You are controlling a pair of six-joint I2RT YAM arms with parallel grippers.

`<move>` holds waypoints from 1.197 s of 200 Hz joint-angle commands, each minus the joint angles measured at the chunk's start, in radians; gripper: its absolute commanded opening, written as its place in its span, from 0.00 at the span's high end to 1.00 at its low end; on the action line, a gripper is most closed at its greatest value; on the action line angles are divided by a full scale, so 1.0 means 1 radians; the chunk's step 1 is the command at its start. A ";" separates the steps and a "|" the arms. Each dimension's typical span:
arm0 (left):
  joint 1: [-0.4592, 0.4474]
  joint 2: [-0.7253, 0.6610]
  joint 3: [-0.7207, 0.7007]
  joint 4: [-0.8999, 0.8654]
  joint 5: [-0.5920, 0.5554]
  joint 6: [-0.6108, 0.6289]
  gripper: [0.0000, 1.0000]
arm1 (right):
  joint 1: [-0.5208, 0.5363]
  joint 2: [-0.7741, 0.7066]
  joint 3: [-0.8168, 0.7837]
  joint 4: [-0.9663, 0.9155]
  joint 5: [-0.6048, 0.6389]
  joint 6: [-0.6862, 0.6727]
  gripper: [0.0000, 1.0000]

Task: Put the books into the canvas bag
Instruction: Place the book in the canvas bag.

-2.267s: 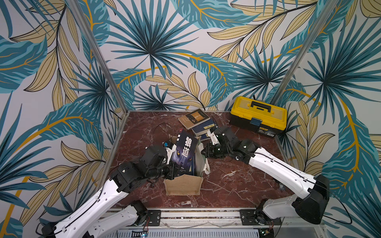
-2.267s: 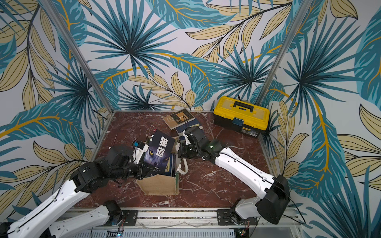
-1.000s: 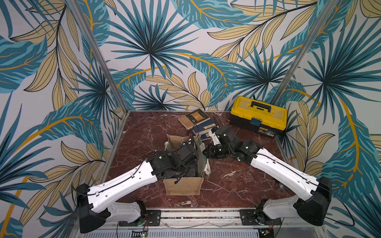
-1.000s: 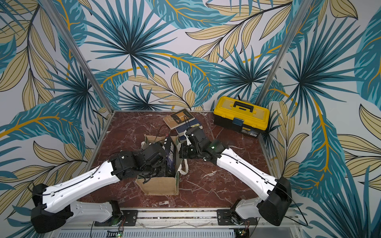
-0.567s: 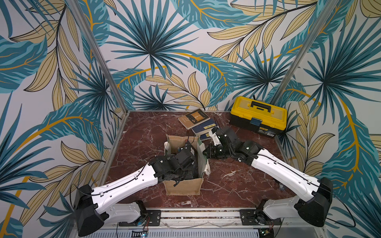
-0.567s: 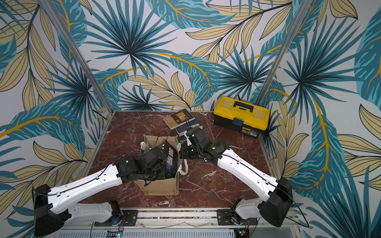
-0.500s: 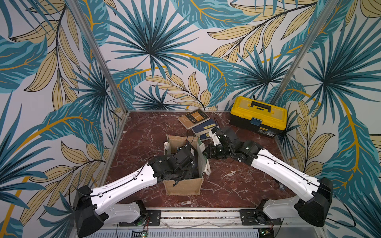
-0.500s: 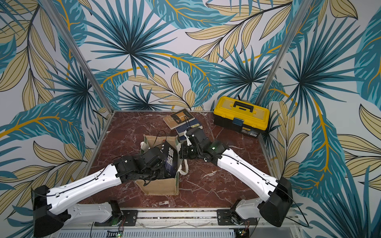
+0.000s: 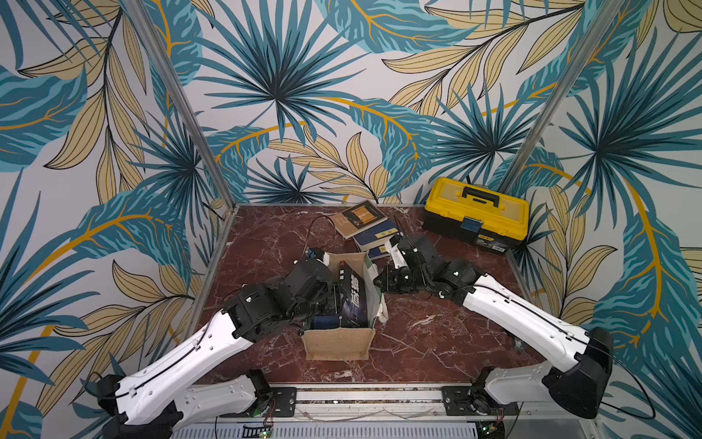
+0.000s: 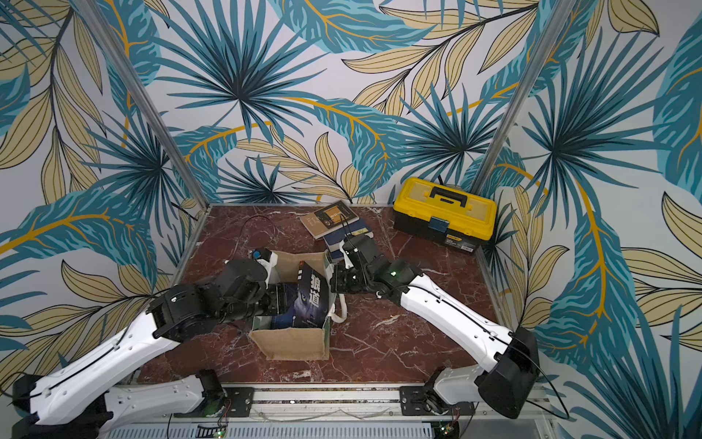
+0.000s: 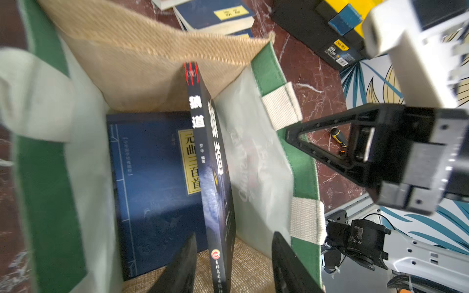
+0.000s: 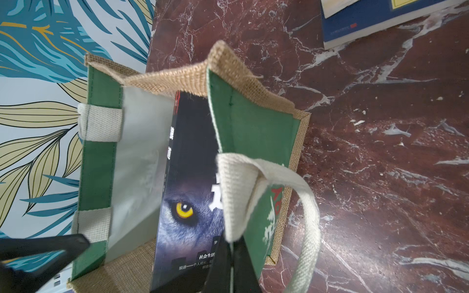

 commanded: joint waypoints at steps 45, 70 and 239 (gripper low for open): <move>0.005 0.212 0.162 -0.046 0.145 0.144 0.68 | 0.001 0.001 -0.002 0.036 -0.019 0.007 1.00; 0.005 0.342 0.212 -0.040 0.192 0.182 0.69 | 0.001 0.010 0.002 0.038 -0.022 0.012 1.00; 0.163 0.015 0.061 -0.078 -0.116 0.243 0.44 | 0.001 0.058 0.038 0.049 -0.043 0.022 1.00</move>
